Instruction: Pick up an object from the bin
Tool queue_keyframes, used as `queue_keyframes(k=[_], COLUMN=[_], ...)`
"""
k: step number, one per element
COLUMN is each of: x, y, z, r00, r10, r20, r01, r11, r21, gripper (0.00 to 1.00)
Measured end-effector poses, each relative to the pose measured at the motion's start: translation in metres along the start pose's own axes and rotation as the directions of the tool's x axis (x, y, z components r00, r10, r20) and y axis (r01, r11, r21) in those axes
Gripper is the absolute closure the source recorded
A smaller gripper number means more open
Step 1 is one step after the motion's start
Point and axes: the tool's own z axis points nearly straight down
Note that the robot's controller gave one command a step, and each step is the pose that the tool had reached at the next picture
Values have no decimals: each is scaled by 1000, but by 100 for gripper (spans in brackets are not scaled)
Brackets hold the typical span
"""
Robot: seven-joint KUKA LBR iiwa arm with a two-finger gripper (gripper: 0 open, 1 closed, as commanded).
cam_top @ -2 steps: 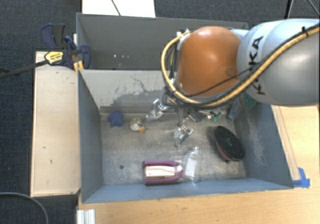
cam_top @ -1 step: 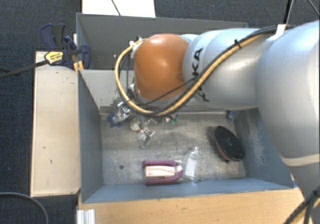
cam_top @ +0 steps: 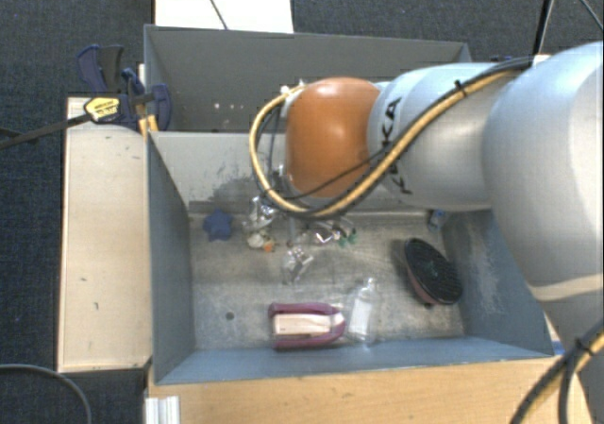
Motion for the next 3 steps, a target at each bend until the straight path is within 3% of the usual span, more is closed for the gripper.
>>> queue_keyframes(k=[1,2,3], x=[15,14,0], y=[-40,-38,-13], z=[1,1,-110], r00=[996,996,995], r10=[-91,-89,-103], r20=[-2,-1,12], r01=[91,89,103], r11=[996,996,995], r21=[1,-1,3], gripper=[0,100,100])
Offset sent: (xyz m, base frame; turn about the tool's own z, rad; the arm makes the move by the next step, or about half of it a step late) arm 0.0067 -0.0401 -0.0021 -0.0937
